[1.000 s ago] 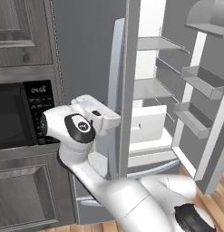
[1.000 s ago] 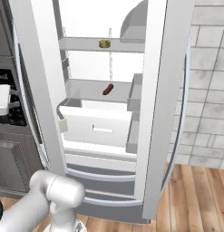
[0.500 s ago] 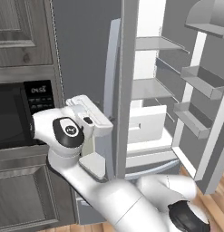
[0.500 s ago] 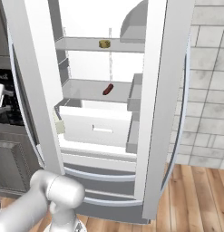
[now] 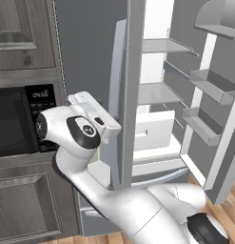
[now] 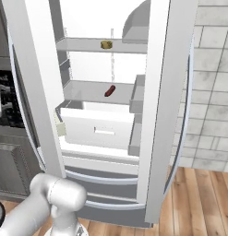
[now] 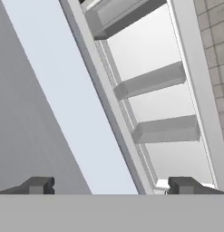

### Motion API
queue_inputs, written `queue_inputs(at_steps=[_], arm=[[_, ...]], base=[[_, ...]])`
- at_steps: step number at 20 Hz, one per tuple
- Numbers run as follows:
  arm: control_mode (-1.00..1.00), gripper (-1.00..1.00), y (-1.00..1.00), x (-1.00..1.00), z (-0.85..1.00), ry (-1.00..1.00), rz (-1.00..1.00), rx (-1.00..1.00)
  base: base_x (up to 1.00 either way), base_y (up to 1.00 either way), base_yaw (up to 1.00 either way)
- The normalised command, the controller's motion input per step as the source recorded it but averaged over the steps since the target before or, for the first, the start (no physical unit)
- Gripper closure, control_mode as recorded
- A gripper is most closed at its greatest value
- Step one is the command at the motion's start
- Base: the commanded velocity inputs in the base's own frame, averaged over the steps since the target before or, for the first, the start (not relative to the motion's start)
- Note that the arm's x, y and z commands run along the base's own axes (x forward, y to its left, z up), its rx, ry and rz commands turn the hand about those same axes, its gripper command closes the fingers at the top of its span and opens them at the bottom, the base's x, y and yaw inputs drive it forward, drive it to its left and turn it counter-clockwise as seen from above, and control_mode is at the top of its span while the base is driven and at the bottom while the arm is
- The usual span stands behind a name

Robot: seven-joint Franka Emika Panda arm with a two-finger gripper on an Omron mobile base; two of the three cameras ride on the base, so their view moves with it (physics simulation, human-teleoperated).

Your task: Retrieve the sausage and cheese from the fridge and place them on the cutting board on the counter.

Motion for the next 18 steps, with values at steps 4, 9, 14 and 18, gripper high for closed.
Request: queue_inputs(at_steps=[4, 9, 14, 18], arm=[[-1.0, -1.0, 0.2, -0.71, 0.5, -0.16, 0.0, 0.0], [-1.0, -1.0, -0.26, -0.77, 0.3, -0.04, 0.11, 0.0], [-1.0, -1.0, -0.93, -0.14, 0.0, 0.0, 0.16, 0.17], [-1.0, -1.0, -0.99, -0.1, 0.0, -0.03, 0.18, 0.33]], base=[[0.0, 0.0, 0.0], [0.0, 0.0, 0.0], [0.0, 0.0, 0.0], [0.0, 0.0, 0.0]])
